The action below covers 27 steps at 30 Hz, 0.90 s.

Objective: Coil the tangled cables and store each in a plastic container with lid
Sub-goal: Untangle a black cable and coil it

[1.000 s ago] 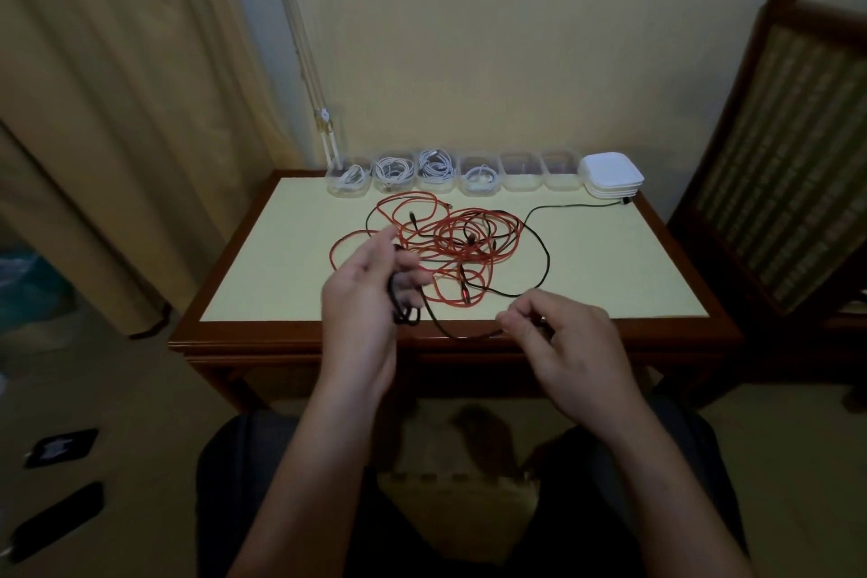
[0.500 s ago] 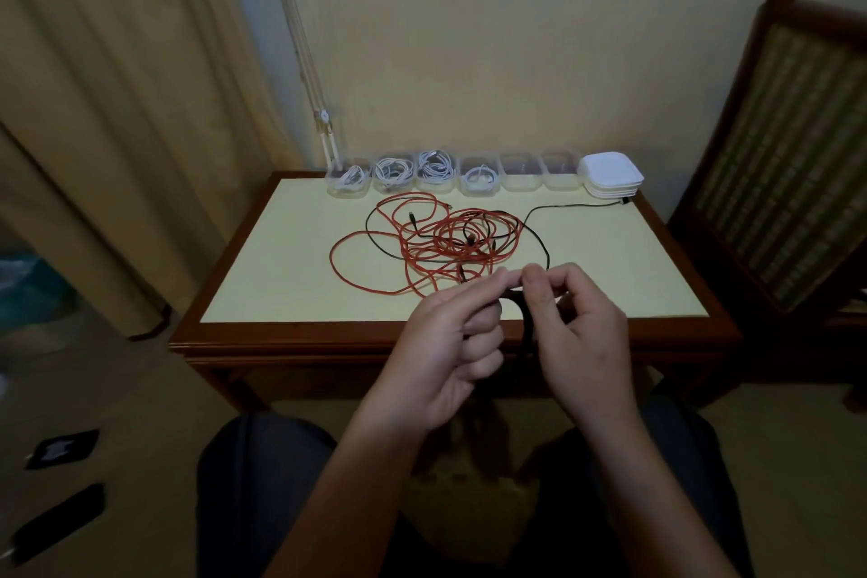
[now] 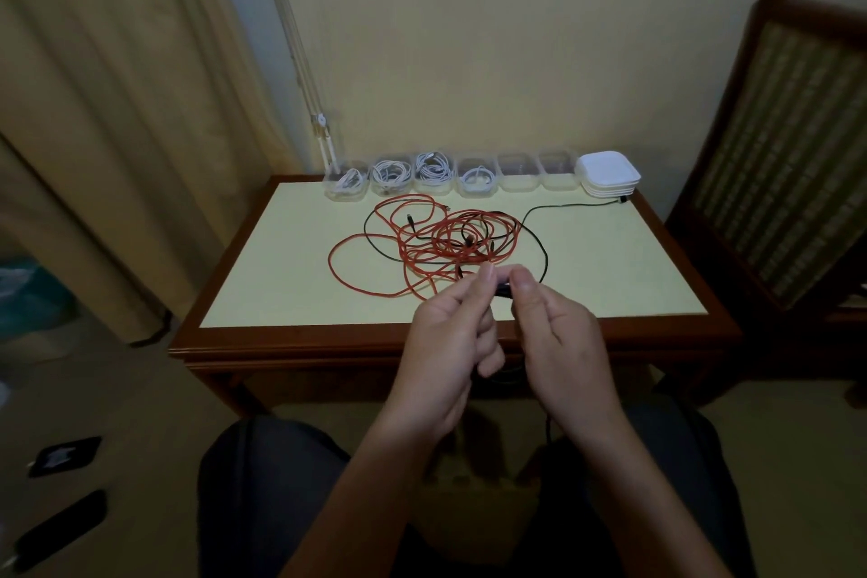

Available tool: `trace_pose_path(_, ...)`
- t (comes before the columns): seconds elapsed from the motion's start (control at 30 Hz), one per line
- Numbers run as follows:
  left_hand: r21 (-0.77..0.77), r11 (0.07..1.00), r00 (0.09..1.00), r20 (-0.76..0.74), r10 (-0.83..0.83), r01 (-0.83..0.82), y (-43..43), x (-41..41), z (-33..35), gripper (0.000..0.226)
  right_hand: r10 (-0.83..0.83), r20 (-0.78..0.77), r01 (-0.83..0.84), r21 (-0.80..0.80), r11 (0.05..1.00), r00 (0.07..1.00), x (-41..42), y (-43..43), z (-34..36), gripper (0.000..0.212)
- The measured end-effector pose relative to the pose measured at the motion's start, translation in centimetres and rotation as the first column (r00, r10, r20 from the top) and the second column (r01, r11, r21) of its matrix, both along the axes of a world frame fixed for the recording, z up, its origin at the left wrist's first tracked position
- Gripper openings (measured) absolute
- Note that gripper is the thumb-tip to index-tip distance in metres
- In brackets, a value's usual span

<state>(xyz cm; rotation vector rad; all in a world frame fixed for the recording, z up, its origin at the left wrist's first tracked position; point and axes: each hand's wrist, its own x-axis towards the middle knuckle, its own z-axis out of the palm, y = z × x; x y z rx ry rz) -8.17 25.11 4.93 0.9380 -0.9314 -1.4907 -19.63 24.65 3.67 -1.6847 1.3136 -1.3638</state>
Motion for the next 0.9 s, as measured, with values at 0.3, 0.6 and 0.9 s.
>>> trace_pose_path(0.3, 0.060, 0.997, 0.974, -0.224, -0.035, 0.050, -0.3, 0.6, 0.1, 0.031, 0.076, 0.053, -0.078, 0.036, 0.996, 0.996, -0.5, 0.2, 0.2, 0.034)
trace_pose_path(0.6, 0.172, 0.963, 0.853, -0.450, 0.265, -0.208, -2.2, 5.6, 0.7, 0.029, 0.041, -0.118, -0.020, 0.173, 0.985, 0.992, -4.5, -1.4, -1.7, 0.024)
trace_pose_path(0.9, 0.240, 0.934, 0.773, -0.527, 0.353, -0.263, -2.2, 6.3, 1.1, 0.025, 0.059, -0.443, 0.054, 0.239, 0.969, 0.894, -4.2, -1.8, -4.8, 0.010)
